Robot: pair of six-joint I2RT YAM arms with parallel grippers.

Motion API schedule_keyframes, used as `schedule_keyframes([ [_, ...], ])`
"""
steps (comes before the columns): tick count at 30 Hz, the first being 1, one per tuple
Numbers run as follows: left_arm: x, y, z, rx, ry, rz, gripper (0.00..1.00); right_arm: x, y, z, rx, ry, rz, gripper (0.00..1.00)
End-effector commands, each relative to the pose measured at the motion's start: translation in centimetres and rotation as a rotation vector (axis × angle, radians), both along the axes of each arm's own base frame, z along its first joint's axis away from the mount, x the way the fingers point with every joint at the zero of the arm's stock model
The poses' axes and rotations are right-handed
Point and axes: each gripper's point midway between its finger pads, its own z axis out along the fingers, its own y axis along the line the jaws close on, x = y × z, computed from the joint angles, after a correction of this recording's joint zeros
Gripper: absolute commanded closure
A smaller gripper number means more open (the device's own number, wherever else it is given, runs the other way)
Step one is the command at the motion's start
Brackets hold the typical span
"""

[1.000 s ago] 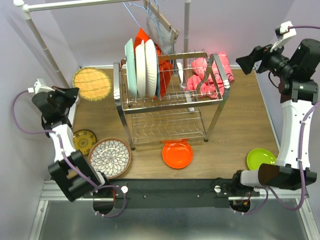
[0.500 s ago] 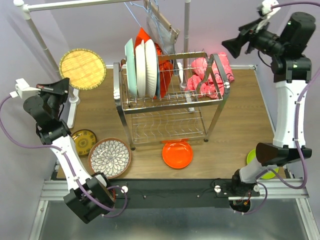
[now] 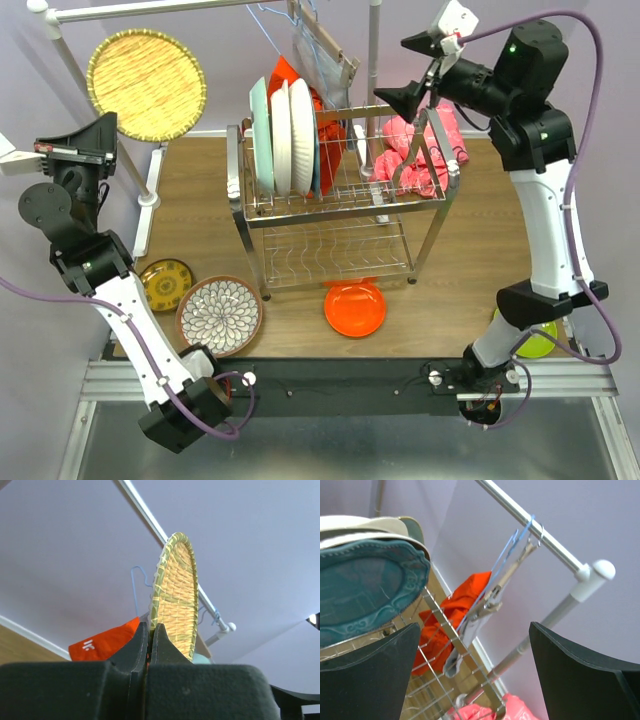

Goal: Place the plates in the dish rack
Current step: Pass the plate from the left arm to the right

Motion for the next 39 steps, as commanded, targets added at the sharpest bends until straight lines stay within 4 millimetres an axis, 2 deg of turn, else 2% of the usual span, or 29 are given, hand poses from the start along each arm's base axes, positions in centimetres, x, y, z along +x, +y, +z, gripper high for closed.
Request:
schedule_keyframes([
  [1, -2.0, -1.6, 4.3, -0.034, -0.098, -0.045, 1.0, -2.0, 2.0, 3.0, -0.006, -0.16, 0.011, 0.02],
  [2, -2.5, -2.1, 5.1, -0.027, -0.115, -0.054, 1.0, -2.7, 3.4, 2.8, -0.012, -0.171, 0.041, 0.02],
  [4, -2.9, -2.6, 5.8, -0.036, -0.125, -0.075, 1.0, -3.4, 4.3, 3.0, -0.024, -0.214, 0.048, 0.02],
  [5, -3.4, -3.0, 6.7, -0.025, -0.145, -0.082, 1.0, -4.2, 5.7, 2.9, -0.028, -0.228, 0.078, 0.02],
  [7, -3.8, -3.6, 7.2, -0.033, -0.149, -0.102, 1.0, -5.0, 6.5, 3.2, -0.053, -0.293, 0.076, 0.02],
  [8, -4.1, -4.1, 7.8, -0.032, -0.158, -0.115, 1.0, -6.0, 7.7, 3.5, -0.054, -0.323, 0.102, 0.02],
  [10, -4.3, -4.6, 8.1, -0.043, -0.157, -0.135, 1.0, -6.5, 8.5, 3.7, -0.08, -0.383, 0.099, 0.01],
  [11, -4.6, -5.1, 8.6, -0.043, -0.164, -0.149, 1.0, -7.6, 9.6, 3.9, -0.079, -0.409, 0.123, 0.01],
  [12, -4.7, -5.4, 8.8, -0.045, -0.168, -0.158, 1.0, -7.6, 9.9, 4.1, -0.097, -0.449, 0.108, 0.01],
  [14, -5.0, -5.9, 9.4, -0.061, -0.175, -0.176, 1.0, -9.3, 11.4, 4.7, -0.098, -0.512, 0.133, 0.01],
  [15, -5.1, -6.4, 9.6, -0.065, -0.177, -0.195, 1.0, -9.5, 11.8, 4.9, -0.121, -0.559, 0.114, 0.01],
  [16, -5.2, -6.6, 9.8, -0.067, -0.179, -0.201, 1.0, -9.7, 12.4, 4.5, -0.138, -0.579, 0.114, 0.01],
  [17, -5.3, -6.8, 10.1, -0.071, -0.181, -0.207, 1.0, -10.8, 13.4, 4.9, -0.128, -0.614, 0.129, 0.01],
  [22, -5.7, -8.1, 10.7, -0.085, -0.182, -0.258, 1.0, -12.2, 15.8, 4.9, -0.175, -0.741, 0.108, 0.0],
  [23, -5.8, -8.3, 10.8, -0.09, -0.18, -0.265, 1.0, -13.2, 16.7, 4.9, -0.17, -0.763, 0.122, 0.0],
  [25, -5.9, -8.7, 10.9, -0.095, -0.178, -0.28, 1.0, -13.2, 17.7, 4.5, -0.211, -0.821, 0.088, 0.0],
  [26, -6.2, -9.1, 11.0, -0.095, -0.179, -0.295, 1.0, -13.9, 18.6, 4.8, -0.201, -0.863, 0.076, 0.0],
  [28, -6.3, -9.4, 10.9, -0.095, -0.173, -0.308, 1.0, -13.5, 19.9, 3.2, -0.273, -0.938, 0.027, 0.0],
  [29, -6.4, -9.7, 10.8, -0.099, -0.17, -0.315, 1.0, -13.8, 20.0, 4.5, -0.224, -0.996, -0.026, 0.0],
  [30, -6.5, -9.8, 10.7, -0.1, -0.168, -0.318, 1.0, -13.9, 21.2, 2.8, -0.269, -1.055, -0.037, 0.0],
  [31, -6.6, -9.9, 10.6, -0.102, -0.164, -0.324, 1.0, -14.2, 21.6, 2.8, -0.265, -1.095, -0.051, 0.0],
  [32, -6.8, -10.1, 10.3, -0.111, -0.16, -0.33, 1.0, -14.3, 21.7, 3.4, -0.239, -1.136, -0.09, 0.0],
  [35, -7.4, -10.5, 10.2, -0.11, -0.159, -0.345, 1.0, -13.9, 22.8, 2.8, -0.25, -1.19, -0.154, 0.0],
  [38, -8.0, -11.0, 10.1, -0.107, -0.154, -0.354, 1.0, -13.8, 22.7, 4.1, -0.205, -1.248, -0.235, 0.0],
  [39, -8.0, -11.0, 10.0, -0.107, -0.152, -0.355, 1.0, -13.6, 23.2, 3.8, -0.212, -1.26, -0.247, 0.0],
])
